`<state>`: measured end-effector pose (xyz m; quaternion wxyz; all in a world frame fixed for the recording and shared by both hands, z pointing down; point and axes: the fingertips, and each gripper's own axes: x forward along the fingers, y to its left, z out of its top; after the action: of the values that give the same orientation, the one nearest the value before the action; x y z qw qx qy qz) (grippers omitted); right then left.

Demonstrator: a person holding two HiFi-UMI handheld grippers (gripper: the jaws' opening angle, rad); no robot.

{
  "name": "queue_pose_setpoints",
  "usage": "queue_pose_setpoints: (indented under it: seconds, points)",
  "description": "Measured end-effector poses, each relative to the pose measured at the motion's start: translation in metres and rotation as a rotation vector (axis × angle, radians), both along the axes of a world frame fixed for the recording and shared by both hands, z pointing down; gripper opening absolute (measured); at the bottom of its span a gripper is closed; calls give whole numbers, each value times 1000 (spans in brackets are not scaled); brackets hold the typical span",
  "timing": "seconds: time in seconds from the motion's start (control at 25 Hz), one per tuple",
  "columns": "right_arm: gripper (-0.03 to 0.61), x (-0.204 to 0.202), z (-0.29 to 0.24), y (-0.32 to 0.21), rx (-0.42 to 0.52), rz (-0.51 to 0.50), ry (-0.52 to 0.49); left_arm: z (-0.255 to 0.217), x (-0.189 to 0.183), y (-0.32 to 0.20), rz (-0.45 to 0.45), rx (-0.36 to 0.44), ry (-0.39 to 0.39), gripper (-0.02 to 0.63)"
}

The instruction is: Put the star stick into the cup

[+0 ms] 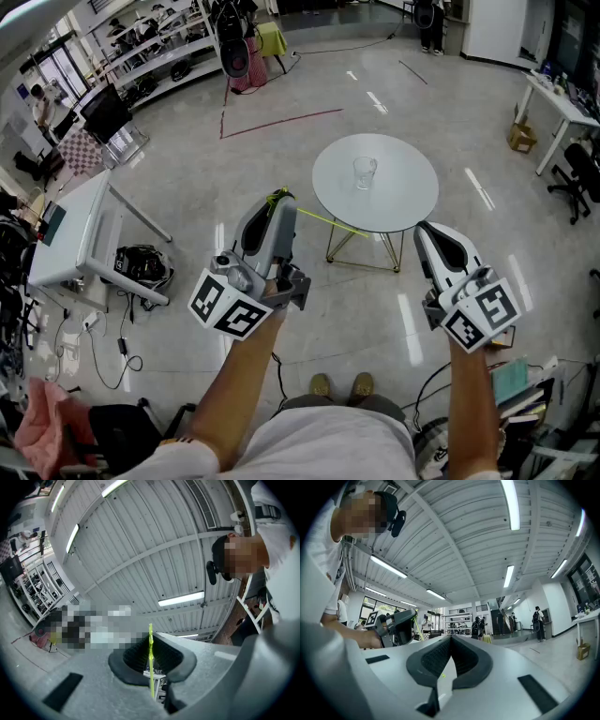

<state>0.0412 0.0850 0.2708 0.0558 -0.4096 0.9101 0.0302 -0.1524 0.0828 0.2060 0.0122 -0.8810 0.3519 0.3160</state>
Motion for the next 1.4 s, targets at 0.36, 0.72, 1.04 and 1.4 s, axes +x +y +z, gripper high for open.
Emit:
queue_pose_setpoints:
  seconds: [0.36,0.72,1.04,1.4]
  points:
    - [11,-4,-4,-3,-2,-4,5,-2,-1,-4,1,-5,2,31]
    - [11,-13,-8,-9,5,-1,-4,-3,-12,-11,6,1,7,31]
    - [12,-34,-10,-17,9,25,12,-7,-29,-23,34,17,-7,30]
    - [12,-53,-12,-26,15,52,39,-8,-50,-39,58,30,-9,31]
